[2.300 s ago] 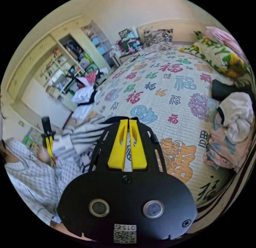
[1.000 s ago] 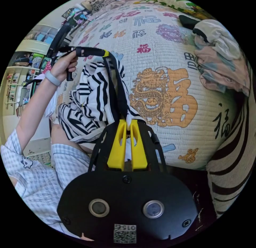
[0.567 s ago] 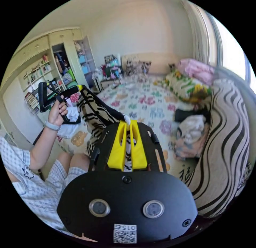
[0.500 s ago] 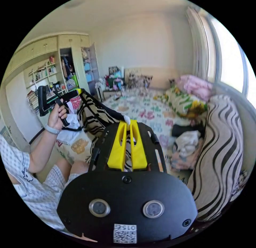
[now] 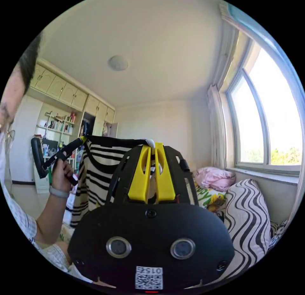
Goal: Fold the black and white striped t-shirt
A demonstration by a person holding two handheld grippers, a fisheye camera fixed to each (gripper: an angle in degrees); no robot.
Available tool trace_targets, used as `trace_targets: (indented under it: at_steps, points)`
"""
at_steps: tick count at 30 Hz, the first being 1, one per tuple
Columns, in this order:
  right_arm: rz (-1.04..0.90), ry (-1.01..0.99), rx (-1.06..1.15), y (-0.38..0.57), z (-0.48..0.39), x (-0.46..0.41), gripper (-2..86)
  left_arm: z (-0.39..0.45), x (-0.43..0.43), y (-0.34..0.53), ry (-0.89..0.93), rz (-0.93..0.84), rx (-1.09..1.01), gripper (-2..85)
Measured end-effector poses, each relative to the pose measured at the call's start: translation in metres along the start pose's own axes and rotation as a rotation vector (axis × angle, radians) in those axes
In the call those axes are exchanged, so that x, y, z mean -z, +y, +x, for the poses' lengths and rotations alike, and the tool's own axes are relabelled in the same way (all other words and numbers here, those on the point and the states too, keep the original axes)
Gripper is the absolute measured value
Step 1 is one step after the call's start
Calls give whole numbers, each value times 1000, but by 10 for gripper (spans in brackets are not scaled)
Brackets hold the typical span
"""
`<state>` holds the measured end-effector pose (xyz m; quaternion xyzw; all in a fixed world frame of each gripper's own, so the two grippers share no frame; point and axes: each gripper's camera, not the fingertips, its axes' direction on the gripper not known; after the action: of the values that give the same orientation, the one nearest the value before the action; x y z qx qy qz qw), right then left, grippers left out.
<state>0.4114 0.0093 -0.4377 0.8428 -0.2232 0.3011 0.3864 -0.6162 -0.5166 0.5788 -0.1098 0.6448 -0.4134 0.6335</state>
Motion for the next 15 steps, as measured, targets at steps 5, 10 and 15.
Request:
trace_targets:
  at_steps: [5, 10, 15]
  points:
    - [188, 106, 38, -18, -22, 11, 3, 14, 13, -23, -182, 153, -145, -9]
    - [227, 216, 120, -17, -28, -31, 2, -14, -31, -8, -270, 152, -182, -9]
    - [47, 317, 267, 16, -4, -152, 5, -74, -124, 40, -295, 0, -219, -8]
